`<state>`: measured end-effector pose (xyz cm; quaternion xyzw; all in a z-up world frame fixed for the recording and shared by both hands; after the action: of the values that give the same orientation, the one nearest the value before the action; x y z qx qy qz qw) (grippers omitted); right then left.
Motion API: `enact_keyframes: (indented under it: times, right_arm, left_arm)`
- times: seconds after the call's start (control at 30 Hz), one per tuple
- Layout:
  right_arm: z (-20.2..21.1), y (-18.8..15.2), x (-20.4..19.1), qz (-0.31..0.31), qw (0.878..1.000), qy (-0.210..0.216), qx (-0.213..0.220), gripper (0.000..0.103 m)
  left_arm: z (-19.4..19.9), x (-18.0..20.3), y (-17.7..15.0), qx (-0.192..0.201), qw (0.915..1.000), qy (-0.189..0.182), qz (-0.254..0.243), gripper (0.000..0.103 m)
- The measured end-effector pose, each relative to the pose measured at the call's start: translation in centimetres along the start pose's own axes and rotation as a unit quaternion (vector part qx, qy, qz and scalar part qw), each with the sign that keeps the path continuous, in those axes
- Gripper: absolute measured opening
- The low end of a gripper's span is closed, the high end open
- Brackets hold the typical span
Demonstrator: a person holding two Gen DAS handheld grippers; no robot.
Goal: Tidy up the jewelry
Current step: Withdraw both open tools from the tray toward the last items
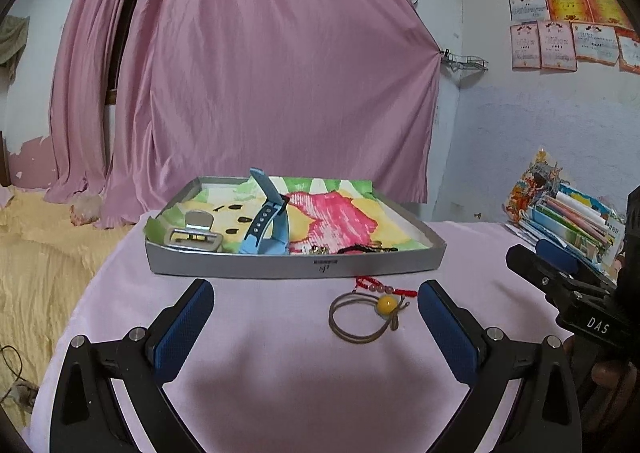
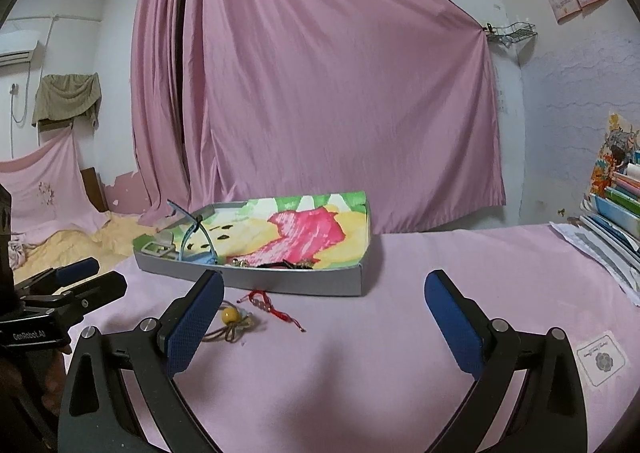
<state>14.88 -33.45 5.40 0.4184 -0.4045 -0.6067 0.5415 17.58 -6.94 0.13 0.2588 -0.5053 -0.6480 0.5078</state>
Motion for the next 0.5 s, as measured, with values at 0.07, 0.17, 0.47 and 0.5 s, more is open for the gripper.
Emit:
enact_keyframes:
  times: [0.07,0.17,0.47,0.5]
  right_arm:
    - [-0.1,-0.2,0.0,0.002,1.0,0.0,-0.005,0.099]
    - [-0.5,-0.6,0.0,0.008,1.0,-0.001,-0.018,0.099]
    - [-2.2,-1.7,1.0,-0.009,0.997,0.006,-0.076,0.099]
    - [-2.4,-1.8,1.2,-0.016,0.996,0.012,-0.083,0.099]
  left_arm:
    - [-0.2,0.0,-0.1,-0.007,1.0,0.002,-0.001,0.102]
    - [-0.6,0.0,-0.4,-0.023,0.9997,0.005,-0.004,0.102]
    - [-3.3,0.0,-1.9,-0.12,0.9928,-0.008,-0.003,0.102]
    - [-3.6,0.0,-2.1,-0.128,0.9917,-0.009,-0.003,0.102]
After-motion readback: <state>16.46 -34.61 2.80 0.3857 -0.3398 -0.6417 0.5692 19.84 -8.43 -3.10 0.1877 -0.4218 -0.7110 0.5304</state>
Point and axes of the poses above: each gripper's, at about its wrist camera, not at the fingertips, and z roughly against the way its jaws point, x to its right, y to its top, the point moved 6 cm from there along -z, roughly the way its jaws point, and after that the axes turned 7 degrees about -y, right-handed, at the moved point
